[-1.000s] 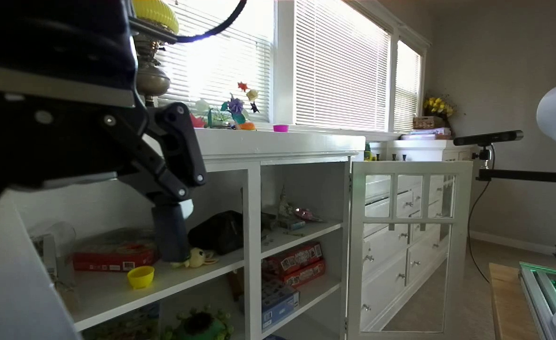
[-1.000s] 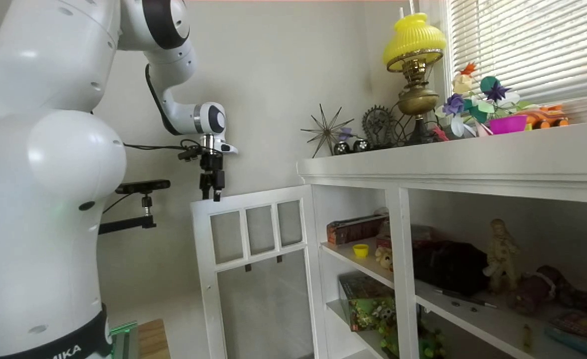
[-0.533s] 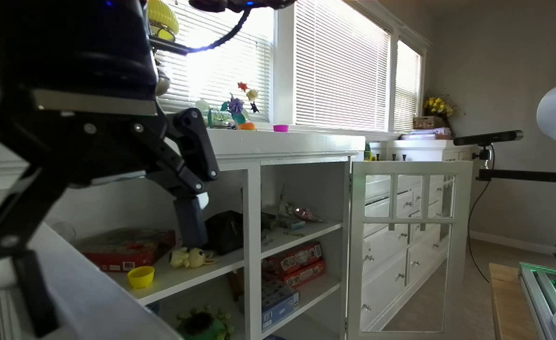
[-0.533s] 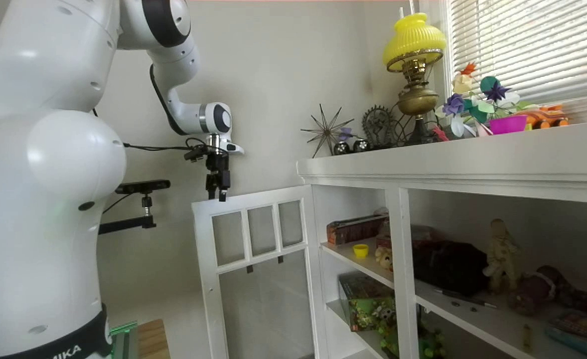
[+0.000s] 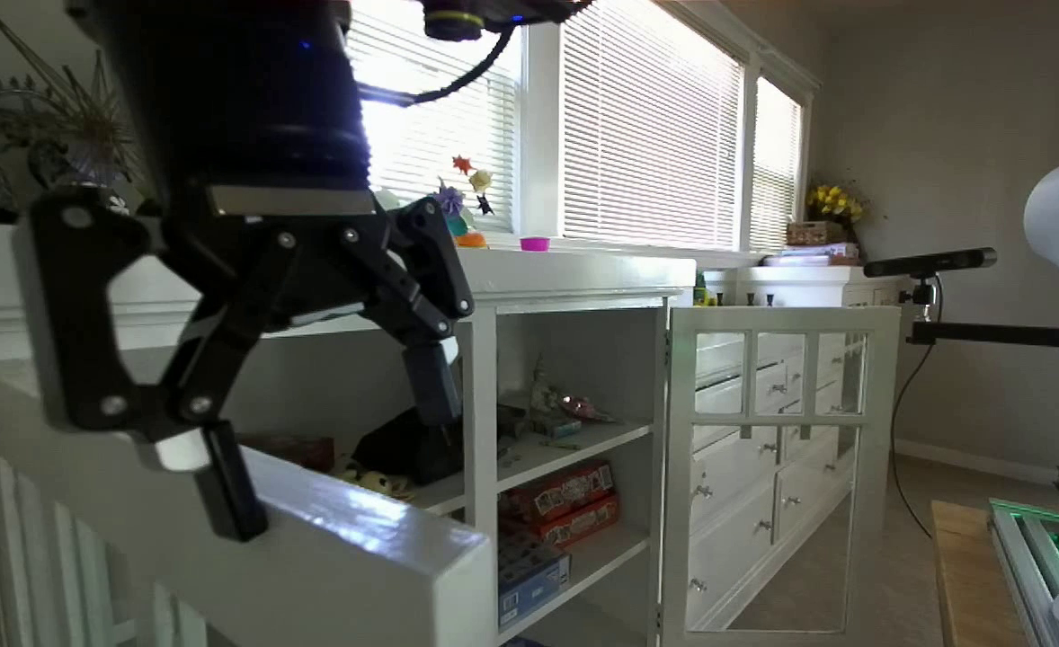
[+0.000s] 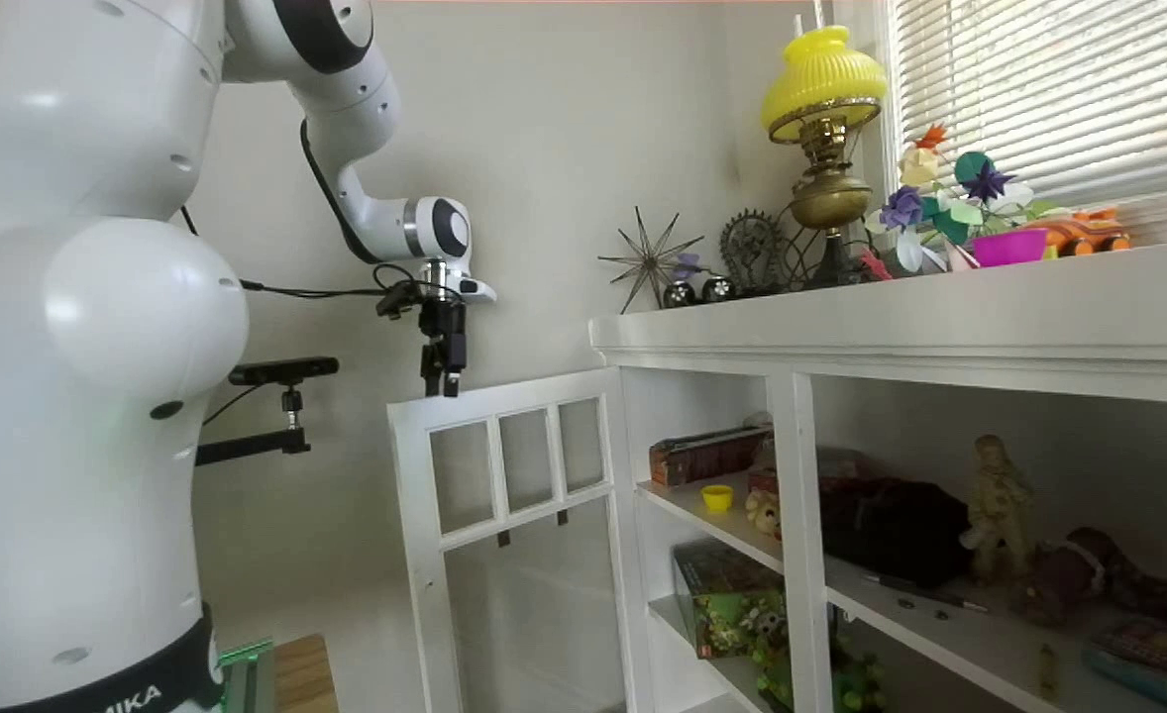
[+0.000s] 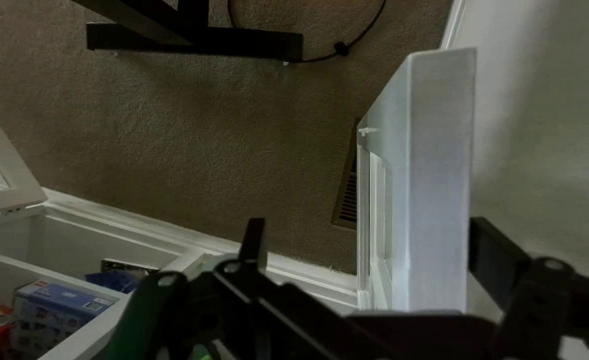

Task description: Close the left cabinet door.

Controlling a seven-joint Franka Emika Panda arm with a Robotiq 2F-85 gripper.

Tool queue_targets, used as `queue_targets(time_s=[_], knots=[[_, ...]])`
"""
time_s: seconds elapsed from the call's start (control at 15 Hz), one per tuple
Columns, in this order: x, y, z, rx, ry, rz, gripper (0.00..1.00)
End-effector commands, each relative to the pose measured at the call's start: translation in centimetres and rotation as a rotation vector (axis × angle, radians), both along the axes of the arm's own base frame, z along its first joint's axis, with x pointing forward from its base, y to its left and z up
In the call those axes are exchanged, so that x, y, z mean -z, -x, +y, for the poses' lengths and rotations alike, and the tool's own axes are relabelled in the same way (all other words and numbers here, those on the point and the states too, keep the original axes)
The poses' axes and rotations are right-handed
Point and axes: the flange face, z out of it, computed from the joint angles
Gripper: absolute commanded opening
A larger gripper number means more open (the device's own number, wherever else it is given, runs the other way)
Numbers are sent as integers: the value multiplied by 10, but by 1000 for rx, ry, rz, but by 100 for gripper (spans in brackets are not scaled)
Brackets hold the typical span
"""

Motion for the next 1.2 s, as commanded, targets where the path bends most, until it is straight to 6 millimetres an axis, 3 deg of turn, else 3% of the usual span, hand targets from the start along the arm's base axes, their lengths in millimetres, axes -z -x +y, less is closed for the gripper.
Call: queue_targets(time_s=[0.0,0.4,1.13], knots=[[-9,4,-28,48,56,-26,100],[-11,-1,-68,146,98,-25,100],[15,-8,-143,308,167,15,100]])
